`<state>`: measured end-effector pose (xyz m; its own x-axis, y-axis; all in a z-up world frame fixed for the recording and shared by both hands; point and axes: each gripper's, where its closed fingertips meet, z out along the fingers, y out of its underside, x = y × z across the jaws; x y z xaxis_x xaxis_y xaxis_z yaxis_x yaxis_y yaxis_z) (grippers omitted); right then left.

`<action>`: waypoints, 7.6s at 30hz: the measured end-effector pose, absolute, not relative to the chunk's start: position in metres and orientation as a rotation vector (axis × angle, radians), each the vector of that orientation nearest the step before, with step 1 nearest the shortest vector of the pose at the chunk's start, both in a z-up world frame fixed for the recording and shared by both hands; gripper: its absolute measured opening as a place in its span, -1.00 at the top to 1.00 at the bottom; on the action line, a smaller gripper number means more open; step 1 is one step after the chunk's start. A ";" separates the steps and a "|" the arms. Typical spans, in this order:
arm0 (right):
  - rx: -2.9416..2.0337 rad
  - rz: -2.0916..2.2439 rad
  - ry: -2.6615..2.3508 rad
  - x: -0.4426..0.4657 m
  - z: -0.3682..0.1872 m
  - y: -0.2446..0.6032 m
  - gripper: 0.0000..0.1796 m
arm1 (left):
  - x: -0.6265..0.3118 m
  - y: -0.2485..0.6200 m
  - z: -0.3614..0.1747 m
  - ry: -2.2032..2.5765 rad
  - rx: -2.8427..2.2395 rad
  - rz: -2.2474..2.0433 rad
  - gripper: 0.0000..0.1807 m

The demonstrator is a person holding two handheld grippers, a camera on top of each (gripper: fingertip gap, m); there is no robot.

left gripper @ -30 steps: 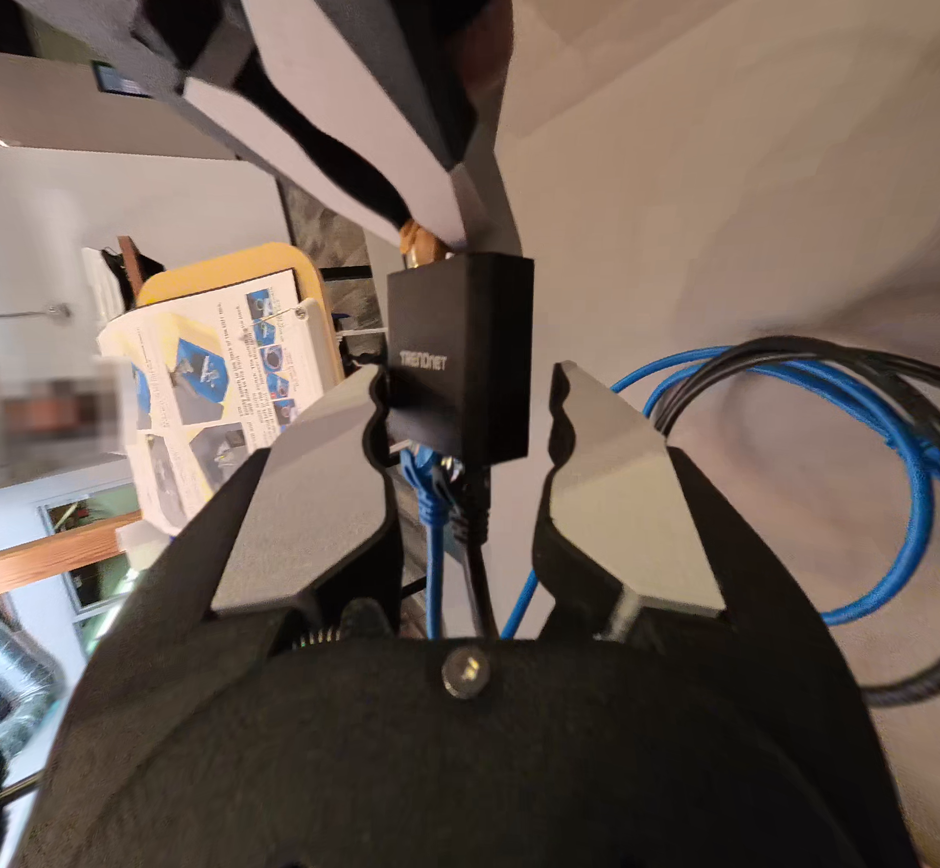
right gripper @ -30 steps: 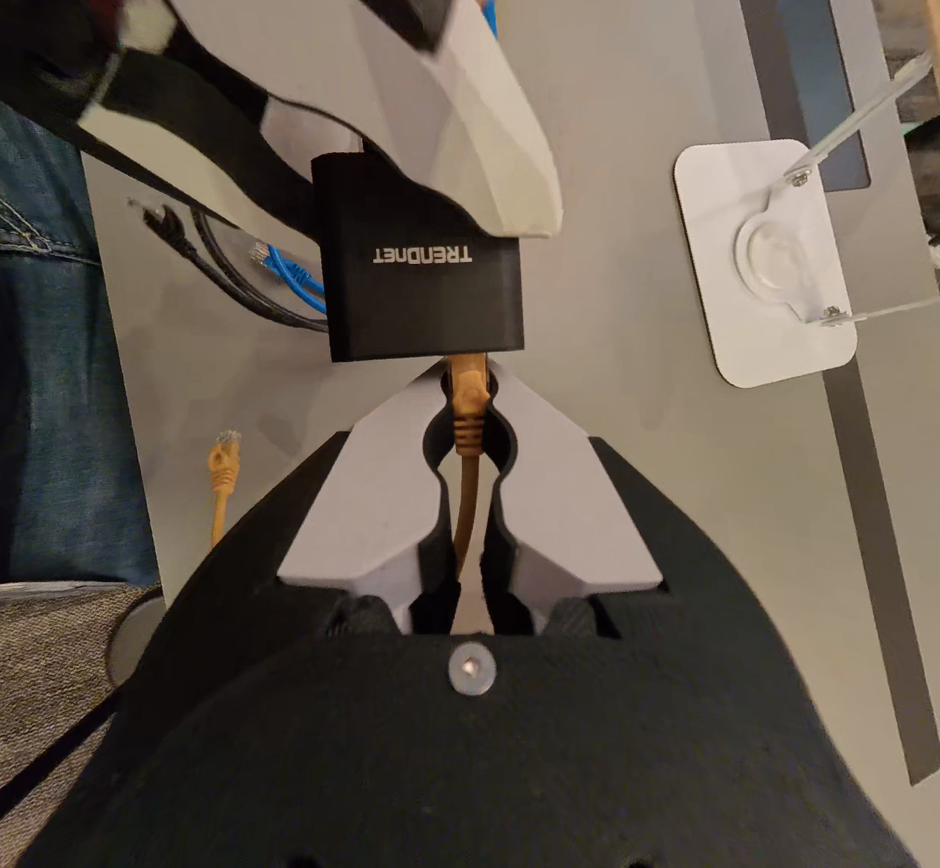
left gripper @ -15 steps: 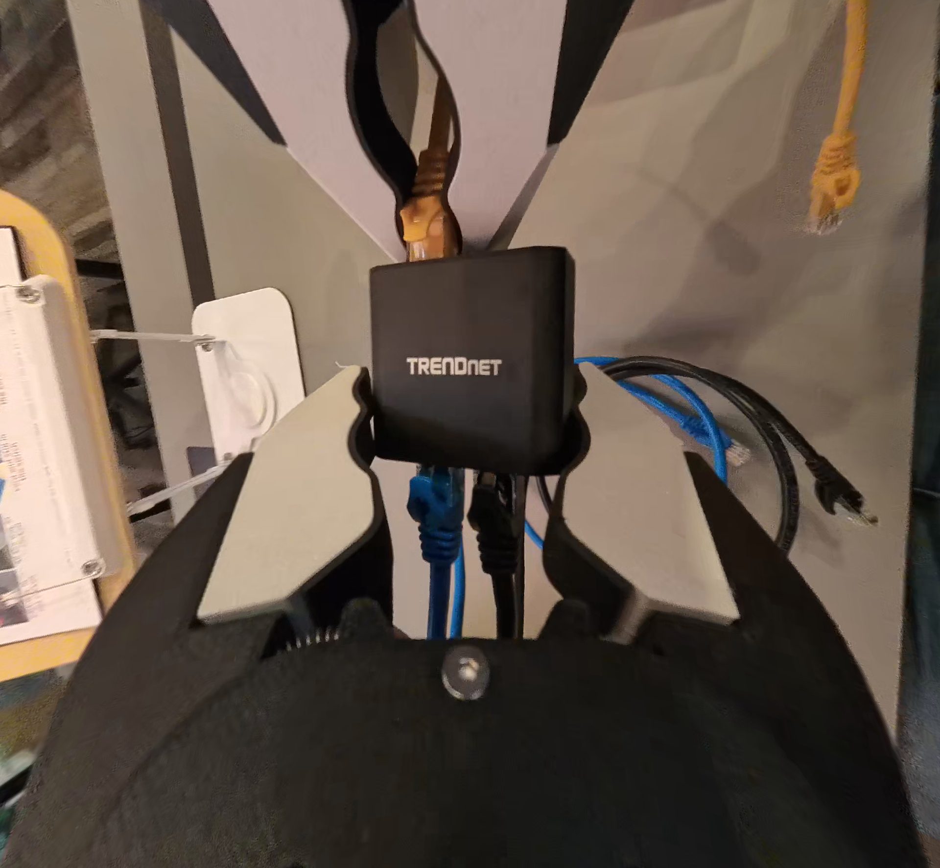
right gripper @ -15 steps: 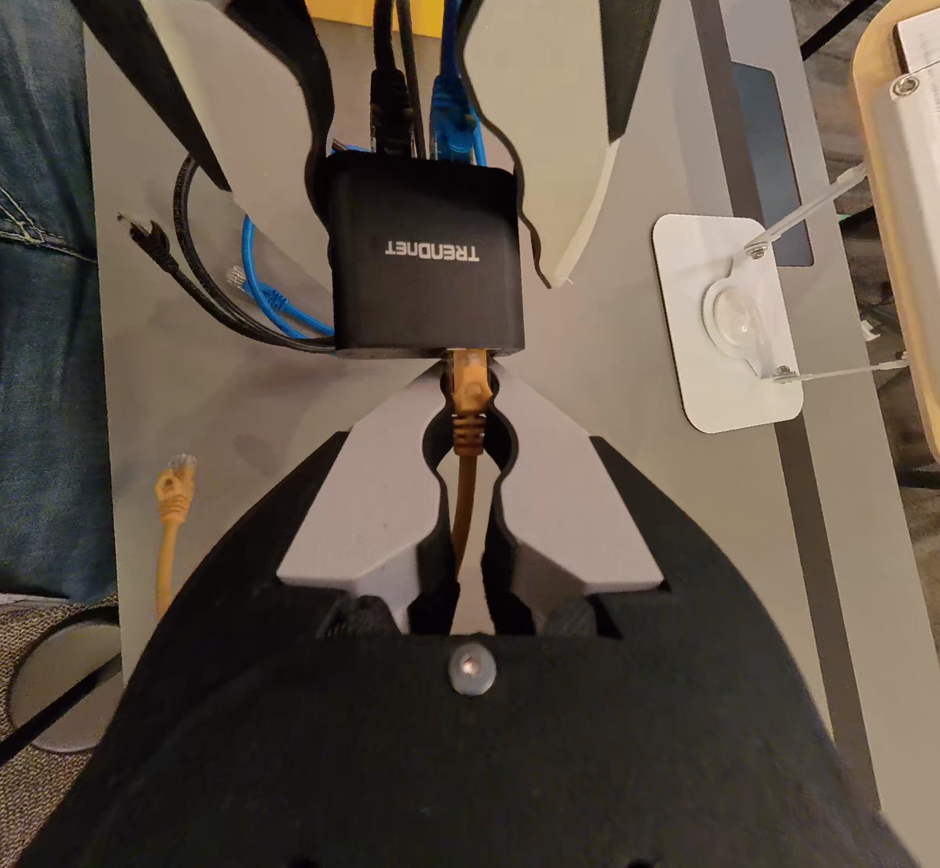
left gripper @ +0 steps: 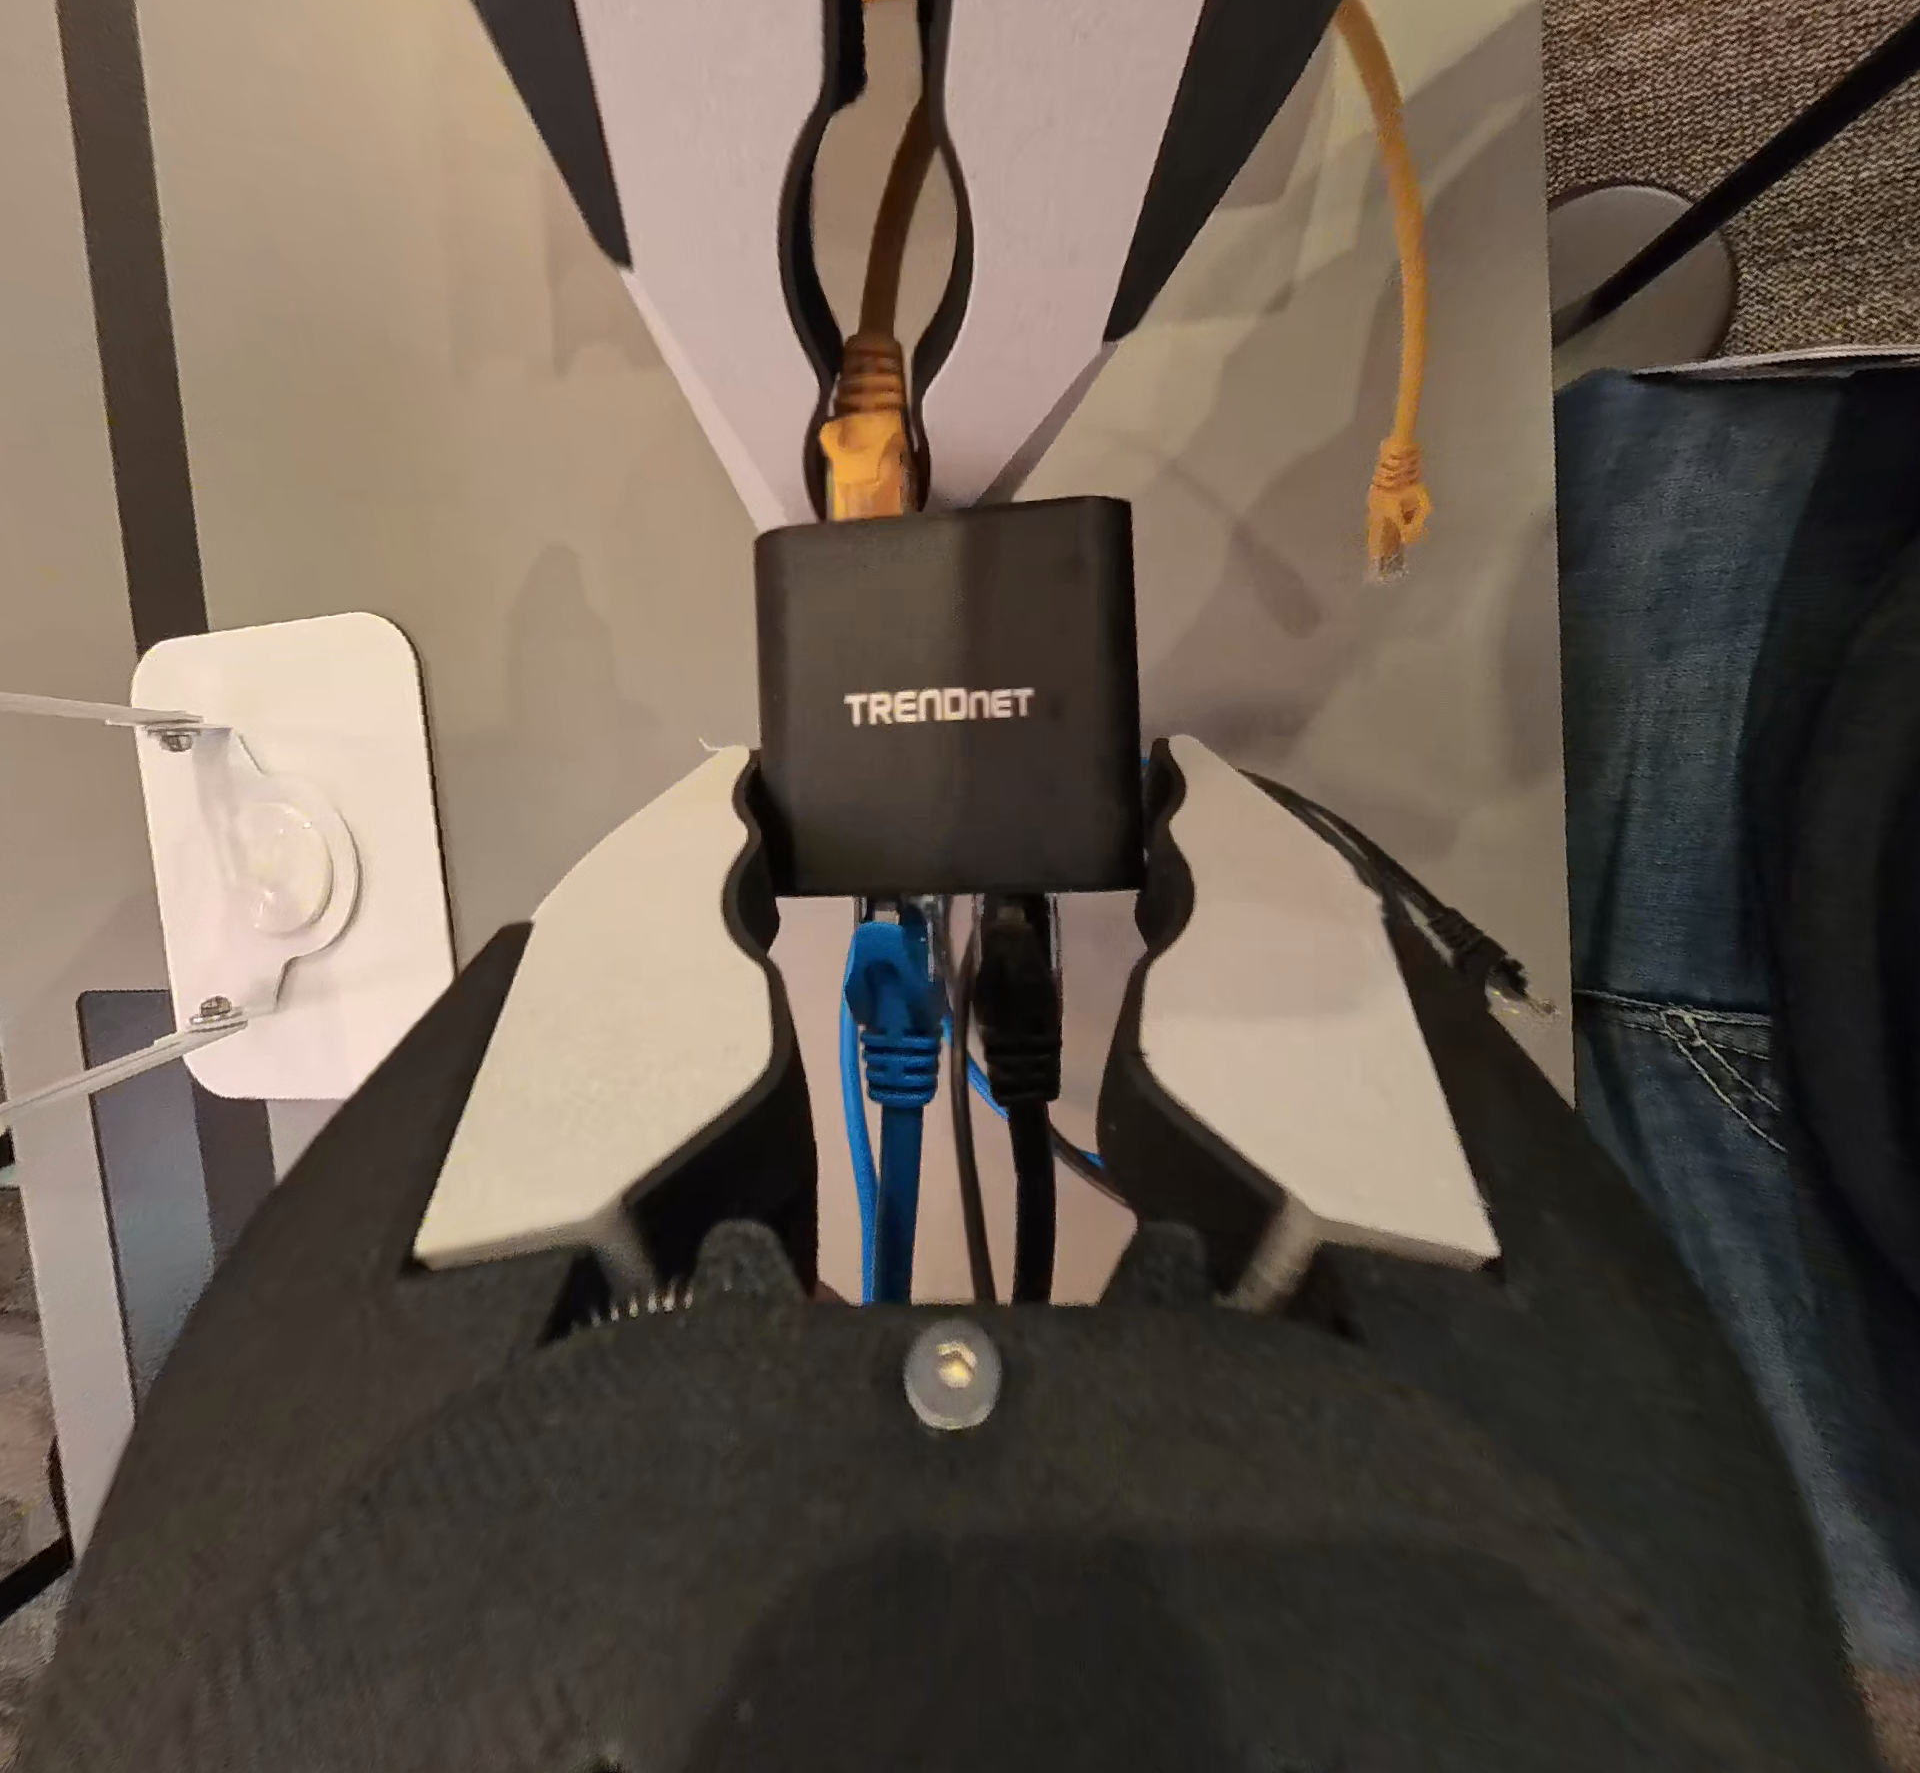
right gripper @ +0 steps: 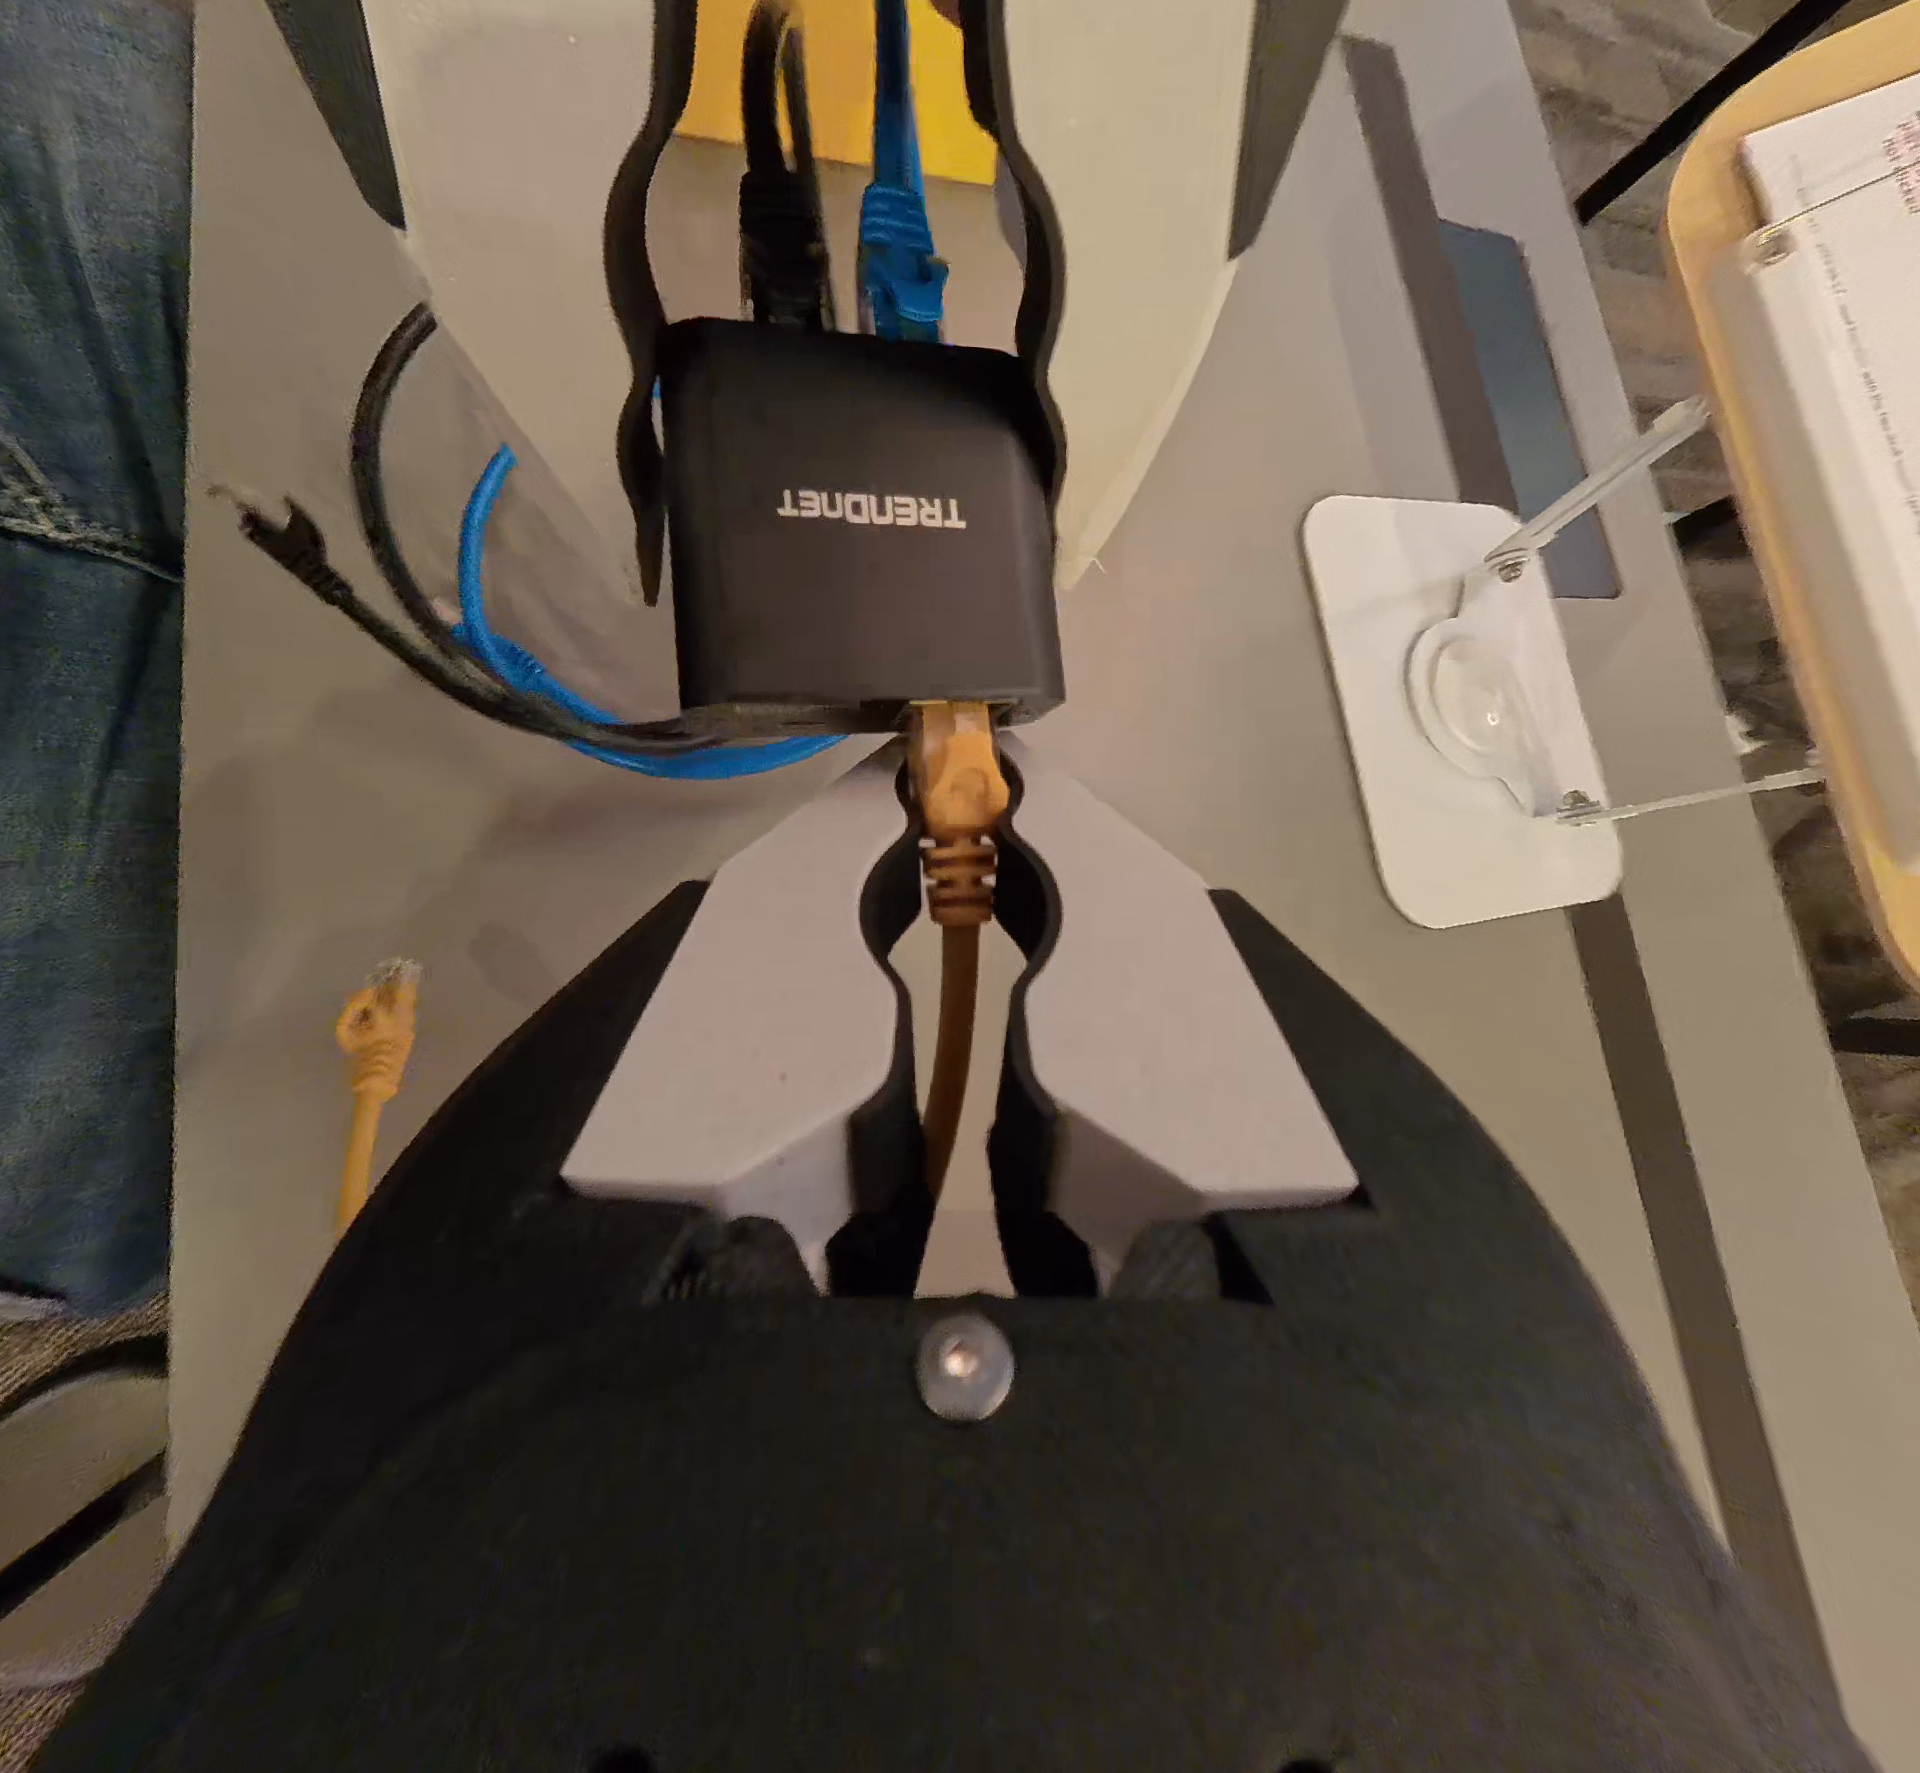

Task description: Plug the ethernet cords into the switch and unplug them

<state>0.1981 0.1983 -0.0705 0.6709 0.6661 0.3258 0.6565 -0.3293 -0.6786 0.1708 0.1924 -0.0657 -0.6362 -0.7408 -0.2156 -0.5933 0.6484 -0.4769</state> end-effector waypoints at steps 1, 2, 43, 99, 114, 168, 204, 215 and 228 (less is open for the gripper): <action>-2.034 -0.007 -1.007 0.201 -0.067 0.199 0.92 | 0.171 0.194 -0.065 2.465 -1.061 -0.507 0.25; -2.024 -0.032 -0.989 0.205 -0.064 0.200 0.86 | 0.170 0.196 -0.065 2.459 -1.068 -0.503 0.25; -1.594 -0.982 -1.488 0.198 -0.044 0.193 0.91 | 0.163 0.185 -0.059 2.561 -1.366 -0.894 0.27; -1.887 0.249 -0.169 0.206 -0.031 0.152 0.37 | 0.170 0.227 -0.046 2.159 -1.281 -0.629 0.26; -1.821 0.994 -0.223 0.146 -0.035 0.201 0.75 | 0.157 0.212 -0.060 2.132 -0.948 -0.207 0.27; -2.142 0.988 -1.378 0.113 -0.079 0.148 0.84 | 0.125 0.189 -0.001 2.103 -0.826 -0.969 -0.09; -2.146 1.211 -1.789 0.121 -0.085 0.104 0.85 | 0.113 0.136 -0.042 2.112 -0.818 -1.211 0.31; -2.148 0.825 -1.495 0.132 -0.072 0.150 0.49 | 0.116 0.160 -0.030 1.952 -0.925 -1.236 0.32; -1.613 -0.482 -1.244 0.145 -0.020 0.177 0.77 | 0.124 0.190 -0.009 1.650 -1.228 -1.581 0.32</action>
<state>0.1453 0.1771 -0.0197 0.3908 0.4873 0.7809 0.8862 0.0302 -0.4624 0.1240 0.1904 -0.0094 -0.4388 -0.8752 0.2039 -0.2412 -0.1039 -0.9649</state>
